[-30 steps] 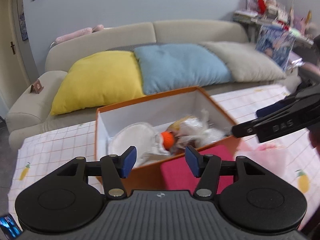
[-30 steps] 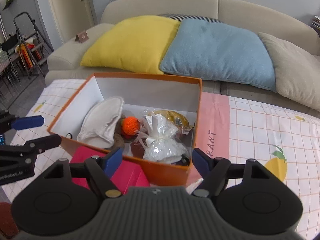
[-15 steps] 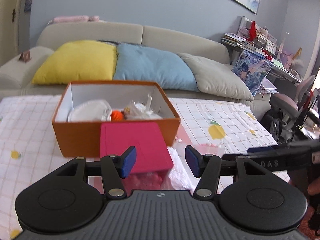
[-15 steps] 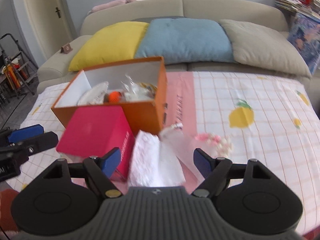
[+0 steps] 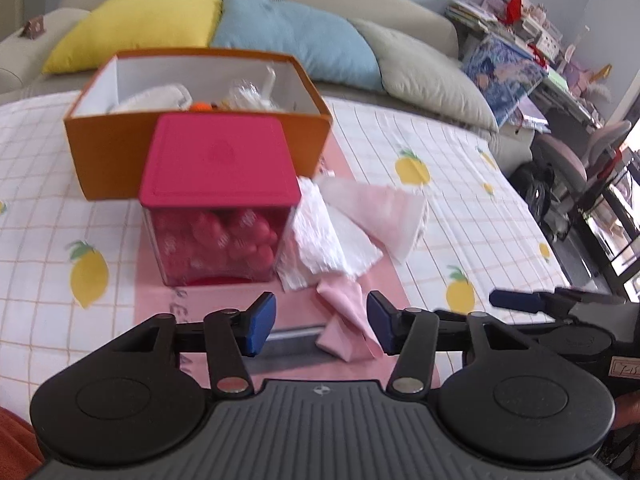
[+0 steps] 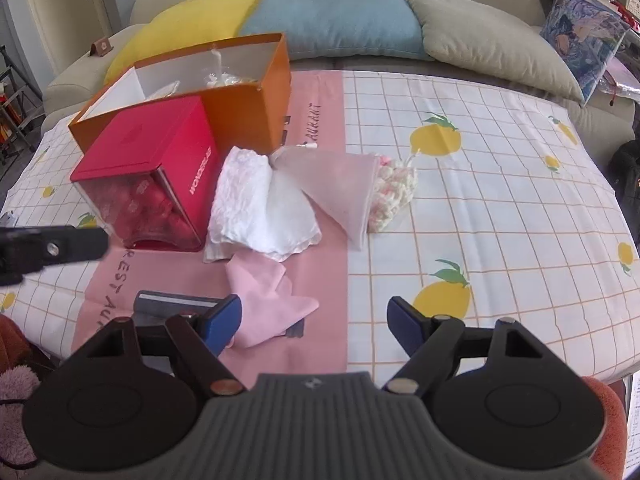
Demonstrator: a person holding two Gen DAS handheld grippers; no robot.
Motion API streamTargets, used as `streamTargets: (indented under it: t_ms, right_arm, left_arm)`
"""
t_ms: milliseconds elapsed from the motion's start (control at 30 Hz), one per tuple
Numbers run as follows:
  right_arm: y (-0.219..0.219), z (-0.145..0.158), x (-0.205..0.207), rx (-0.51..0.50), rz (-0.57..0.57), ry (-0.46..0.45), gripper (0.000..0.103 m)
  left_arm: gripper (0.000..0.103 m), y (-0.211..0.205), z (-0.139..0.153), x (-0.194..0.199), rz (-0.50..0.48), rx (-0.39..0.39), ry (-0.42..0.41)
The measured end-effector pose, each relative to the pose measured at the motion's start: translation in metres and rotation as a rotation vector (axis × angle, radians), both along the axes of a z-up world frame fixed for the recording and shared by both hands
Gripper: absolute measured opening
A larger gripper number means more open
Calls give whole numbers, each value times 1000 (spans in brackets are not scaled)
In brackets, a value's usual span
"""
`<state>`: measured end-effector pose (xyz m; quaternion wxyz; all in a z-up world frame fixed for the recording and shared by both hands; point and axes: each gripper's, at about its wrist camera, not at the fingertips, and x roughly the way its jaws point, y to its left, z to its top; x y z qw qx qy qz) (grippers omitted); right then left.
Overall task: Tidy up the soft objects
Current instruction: 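Lift both grippers out of the box toward the pink cloth and plastic cone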
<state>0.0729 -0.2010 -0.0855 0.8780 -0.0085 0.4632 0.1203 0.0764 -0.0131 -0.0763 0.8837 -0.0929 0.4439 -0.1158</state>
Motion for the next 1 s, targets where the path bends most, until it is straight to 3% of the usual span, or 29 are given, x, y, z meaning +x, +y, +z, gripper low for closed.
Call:
streamTargets:
  t_ms: [133,300,533,800,1000]
  right_arm:
    - [-1,0,-1,-5,3,-14,79]
    - [-13,-6,6,-43,-52,-11,79]
    - [-29,-16,17,-27,-121,15,79]
    - [-50,-31,28,-20,-216,50,80]
    - [-59,-42,35,10,-250,91,80]
  left_arm:
    - [45,-6,-10,3,0,-21,50]
    - [45,-14,-17,11,-2,-11,66]
    - [71,-33,-33,34,-20,-39,126]
    - [80,-51,-57,48,-42,-18,174]
    - [81,-65,-75,56,-67,45,209]
